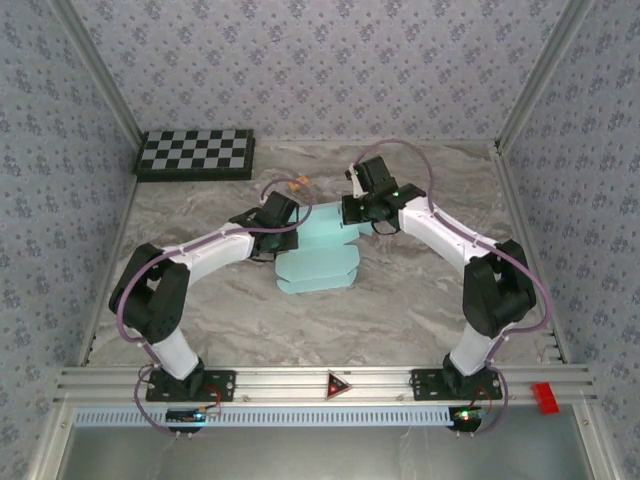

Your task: Fold the paper box

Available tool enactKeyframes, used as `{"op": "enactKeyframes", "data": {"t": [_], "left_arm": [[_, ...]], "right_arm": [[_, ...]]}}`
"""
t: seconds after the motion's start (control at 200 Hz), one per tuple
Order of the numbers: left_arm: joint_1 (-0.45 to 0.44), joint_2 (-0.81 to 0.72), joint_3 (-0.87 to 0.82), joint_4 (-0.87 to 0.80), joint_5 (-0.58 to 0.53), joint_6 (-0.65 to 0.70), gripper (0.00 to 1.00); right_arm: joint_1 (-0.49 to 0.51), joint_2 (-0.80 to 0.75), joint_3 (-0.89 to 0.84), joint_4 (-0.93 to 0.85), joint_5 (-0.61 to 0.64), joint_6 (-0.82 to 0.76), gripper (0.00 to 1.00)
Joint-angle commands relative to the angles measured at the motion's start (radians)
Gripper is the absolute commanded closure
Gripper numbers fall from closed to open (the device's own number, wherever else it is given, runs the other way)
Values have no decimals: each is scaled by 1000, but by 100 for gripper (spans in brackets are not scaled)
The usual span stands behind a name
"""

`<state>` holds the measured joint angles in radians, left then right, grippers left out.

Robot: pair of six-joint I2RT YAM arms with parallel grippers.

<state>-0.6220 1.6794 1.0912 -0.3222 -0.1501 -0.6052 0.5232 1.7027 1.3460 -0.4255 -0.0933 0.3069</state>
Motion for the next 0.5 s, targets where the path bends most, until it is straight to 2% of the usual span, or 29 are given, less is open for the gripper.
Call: {"op": "enactKeyframes", "data": {"t": [0.0,0.495], "left_arm": [[-9,-11,44,0,12,-28,100],[-10,2,49,15,46,-90,100]], "right_arm": [[-6,-4,-27,64,-62,59,96],[-38,-12,-120,259,-222,192,98]]}}
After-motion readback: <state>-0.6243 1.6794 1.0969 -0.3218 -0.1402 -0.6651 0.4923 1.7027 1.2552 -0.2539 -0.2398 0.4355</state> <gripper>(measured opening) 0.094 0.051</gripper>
